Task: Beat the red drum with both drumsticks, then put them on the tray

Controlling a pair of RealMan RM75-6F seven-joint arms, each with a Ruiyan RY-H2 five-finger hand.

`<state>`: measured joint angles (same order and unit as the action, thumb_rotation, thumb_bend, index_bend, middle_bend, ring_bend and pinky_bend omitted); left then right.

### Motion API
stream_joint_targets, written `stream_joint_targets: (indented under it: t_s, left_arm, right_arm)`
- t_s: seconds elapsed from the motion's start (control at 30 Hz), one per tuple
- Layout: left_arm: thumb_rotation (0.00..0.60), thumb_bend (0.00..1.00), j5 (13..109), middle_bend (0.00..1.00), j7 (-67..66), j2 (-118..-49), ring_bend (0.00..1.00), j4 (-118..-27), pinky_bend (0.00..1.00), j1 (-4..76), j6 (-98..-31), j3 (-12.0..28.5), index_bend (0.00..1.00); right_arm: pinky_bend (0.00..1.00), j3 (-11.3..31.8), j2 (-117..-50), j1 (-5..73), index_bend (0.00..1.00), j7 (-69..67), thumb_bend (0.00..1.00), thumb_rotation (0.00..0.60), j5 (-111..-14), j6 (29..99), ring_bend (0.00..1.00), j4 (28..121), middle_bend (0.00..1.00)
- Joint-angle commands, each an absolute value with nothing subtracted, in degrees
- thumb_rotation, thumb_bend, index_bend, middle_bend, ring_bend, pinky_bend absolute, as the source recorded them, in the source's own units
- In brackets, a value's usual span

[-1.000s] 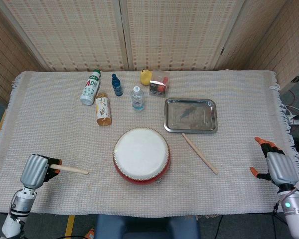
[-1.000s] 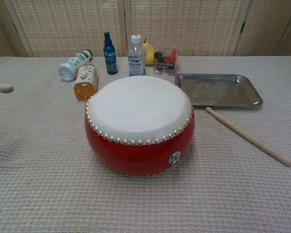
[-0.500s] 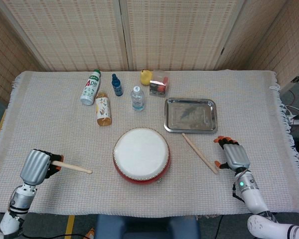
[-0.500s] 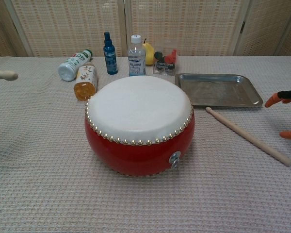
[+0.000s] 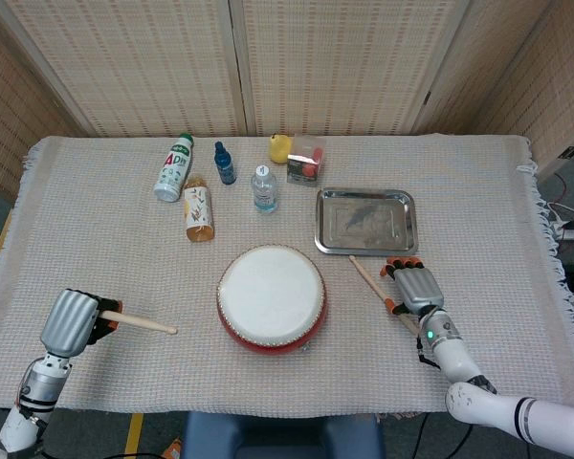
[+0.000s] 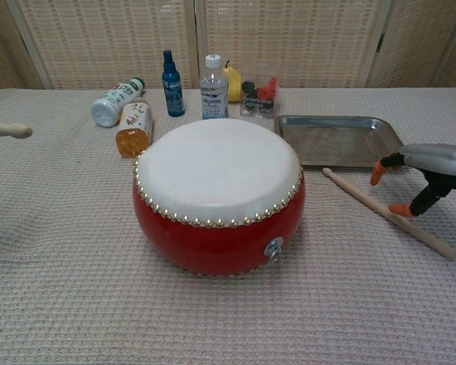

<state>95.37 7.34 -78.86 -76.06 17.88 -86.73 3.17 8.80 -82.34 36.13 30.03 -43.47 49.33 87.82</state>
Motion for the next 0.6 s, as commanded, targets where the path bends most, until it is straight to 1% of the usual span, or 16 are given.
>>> stream_joint_targets:
  t_s: [0.03, 0.27, 0.43, 0.6]
  left_arm:
    - [0.6, 0.6, 95.3, 1.0, 7.2, -79.0, 1.0, -76.0, 1.0, 17.9, -86.8, 3.1, 1.0]
    - [0.6, 0.6, 95.1, 1.0, 7.1, -79.1, 1.0, -75.6, 1.0, 17.9, -86.5, 2.9, 1.0]
    - [0.6, 0.61, 94.7, 1.0, 7.2, -79.1, 1.0, -75.5, 1.0, 17.9, -86.3, 2.9, 1.0]
    - [0.6, 0.6, 94.5, 1.0, 7.6, -79.2, 1.0, -75.3, 1.0, 17.9, -86.2, 2.7, 1.0]
  right_arm:
    - [0.08, 8.6, -83.1, 37.7, 0.28, 31.0, 0.33, 0.564, -41.7, 48.8, 0.0, 87.0, 0.1]
    - [0.08, 7.3, -85.0, 39.9, 0.3, 32.6, 0.33, 0.564, -39.2, 48.2, 0.0, 84.9, 0.1]
    - [0.07, 6.1, -85.6, 39.9, 0.31, 30.8, 0.33, 0.564, -43.3, 48.7, 0.0, 85.8, 0.1]
    - [0.07, 4.4, -85.5, 38.4, 0.35, 29.0, 0.33, 0.566, -48.9, 51.5, 0.0, 87.6, 0.1]
